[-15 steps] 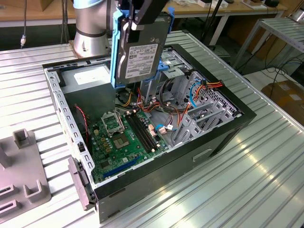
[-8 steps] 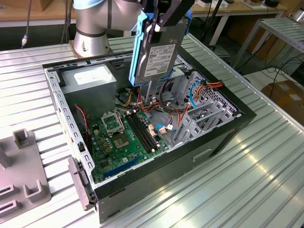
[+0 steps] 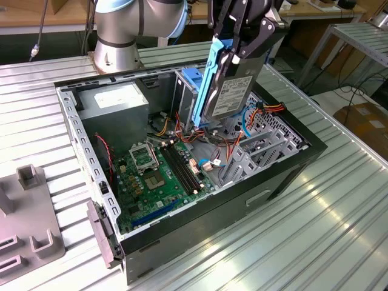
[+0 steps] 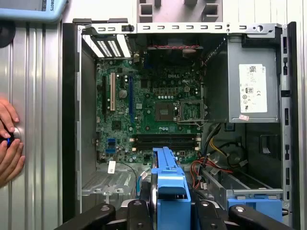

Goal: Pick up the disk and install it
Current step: 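Insert the disk into the insertion slot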

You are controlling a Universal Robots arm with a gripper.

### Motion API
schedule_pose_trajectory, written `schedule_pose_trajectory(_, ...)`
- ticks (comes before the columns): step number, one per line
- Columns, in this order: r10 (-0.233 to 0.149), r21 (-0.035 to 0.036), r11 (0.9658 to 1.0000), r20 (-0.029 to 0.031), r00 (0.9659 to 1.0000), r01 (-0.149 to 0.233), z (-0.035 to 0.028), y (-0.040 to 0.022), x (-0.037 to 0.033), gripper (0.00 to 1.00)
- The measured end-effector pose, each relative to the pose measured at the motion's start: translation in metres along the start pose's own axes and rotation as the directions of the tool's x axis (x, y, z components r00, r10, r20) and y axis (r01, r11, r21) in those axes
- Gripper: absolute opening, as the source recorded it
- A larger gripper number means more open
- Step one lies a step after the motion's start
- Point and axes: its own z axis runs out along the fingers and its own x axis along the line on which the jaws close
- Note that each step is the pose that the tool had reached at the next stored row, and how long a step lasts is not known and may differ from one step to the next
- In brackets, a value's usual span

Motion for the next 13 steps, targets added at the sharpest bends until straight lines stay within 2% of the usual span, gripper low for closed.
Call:
schedule_pose_trajectory(2, 0.0, 0.0001, 1.0, -0.0011, 1.0, 0.0, 0.0009, -0.0012, 0.0044, 0.37)
schedule_pose_trajectory(4, 0.0, 0.0001, 1.0, -0.0025, 1.0, 0.0, 0.0025, -0.0025, 0.0136, 0.37)
schedule_pose_trajectory(8, 0.0, 0.0001, 1.0, -0.0052, 1.0, 0.0, 0.0047, -0.004, 0.0259, 0.37)
schedule_pose_trajectory(10, 0.0, 0.0002, 1.0, -0.0059, 1.0, 0.0, 0.0053, -0.004, 0.0282, 0.37)
schedule_pose_trajectory(13, 0.0, 0.0002, 1.0, -0.0061, 1.0, 0.0, 0.0052, -0.0041, 0.0282, 0.37)
